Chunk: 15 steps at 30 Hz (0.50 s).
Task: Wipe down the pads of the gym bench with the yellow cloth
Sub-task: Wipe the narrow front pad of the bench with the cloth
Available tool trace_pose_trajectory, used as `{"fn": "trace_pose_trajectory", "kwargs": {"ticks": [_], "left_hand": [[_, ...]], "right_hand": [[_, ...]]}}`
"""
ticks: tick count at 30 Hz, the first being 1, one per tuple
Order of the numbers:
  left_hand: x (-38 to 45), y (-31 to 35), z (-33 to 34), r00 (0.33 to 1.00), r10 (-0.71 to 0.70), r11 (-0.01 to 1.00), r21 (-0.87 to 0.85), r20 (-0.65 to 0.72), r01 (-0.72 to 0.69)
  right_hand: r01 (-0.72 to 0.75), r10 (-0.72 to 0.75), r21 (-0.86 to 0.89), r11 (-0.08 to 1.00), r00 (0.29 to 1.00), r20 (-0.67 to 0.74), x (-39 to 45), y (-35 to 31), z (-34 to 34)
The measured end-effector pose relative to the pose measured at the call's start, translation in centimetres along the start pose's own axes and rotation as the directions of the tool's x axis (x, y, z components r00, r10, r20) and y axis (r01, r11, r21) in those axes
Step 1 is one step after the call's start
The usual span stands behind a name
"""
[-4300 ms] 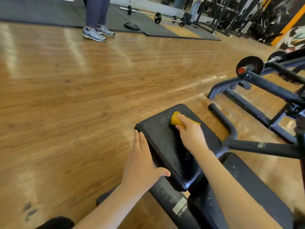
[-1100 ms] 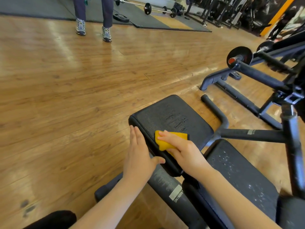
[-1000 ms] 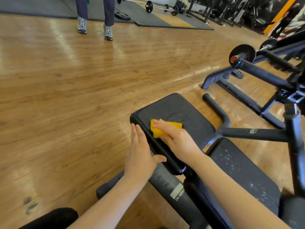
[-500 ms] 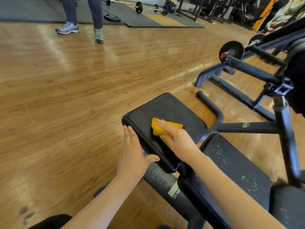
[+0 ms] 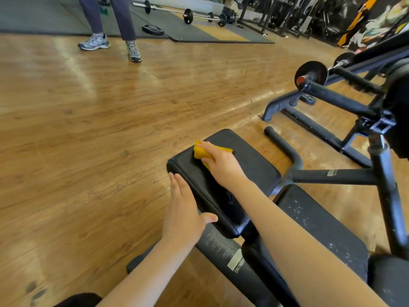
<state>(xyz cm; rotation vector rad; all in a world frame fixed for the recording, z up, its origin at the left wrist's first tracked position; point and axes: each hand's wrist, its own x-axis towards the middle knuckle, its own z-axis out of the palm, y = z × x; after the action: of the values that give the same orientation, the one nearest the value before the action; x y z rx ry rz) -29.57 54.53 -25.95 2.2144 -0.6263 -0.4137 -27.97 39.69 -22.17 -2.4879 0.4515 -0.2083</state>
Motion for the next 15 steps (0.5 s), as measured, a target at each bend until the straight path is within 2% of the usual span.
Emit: {"fn": "trace_pose_trajectory", "kwargs": {"ticks": [3,6,11,15], "left_hand": [[0.0,-0.1,0.0,1.0,-0.013,1.0,-0.021,0.005,0.013],[0.0,-0.4,-0.1,0.999,-0.023,0.999,-0.04,0.037,0.025],[0.0,-0.4,-0.4,0.999,0.002,1.0,-0.024,0.037,-0.002],[0.0,0.3,-0.5,0.999,0.03,0.994,0.102,0.02,-0.032]], "right_hand": [[-0.013,0.013,0.011,1.0,1.0,-0.004,2.8,-0.8,0.3],[-0.009,0.009,0.019,1.0,1.0,0.019,2.1,0.0,-0.1],[-0.012,0.01,-0.042,0.999,0.999,-0.044,-4.6,3.9,-2.7],[-0.043,0.036,-0.083,0.996,0.995,-0.091,-9.8,6.4,-4.1]]}}
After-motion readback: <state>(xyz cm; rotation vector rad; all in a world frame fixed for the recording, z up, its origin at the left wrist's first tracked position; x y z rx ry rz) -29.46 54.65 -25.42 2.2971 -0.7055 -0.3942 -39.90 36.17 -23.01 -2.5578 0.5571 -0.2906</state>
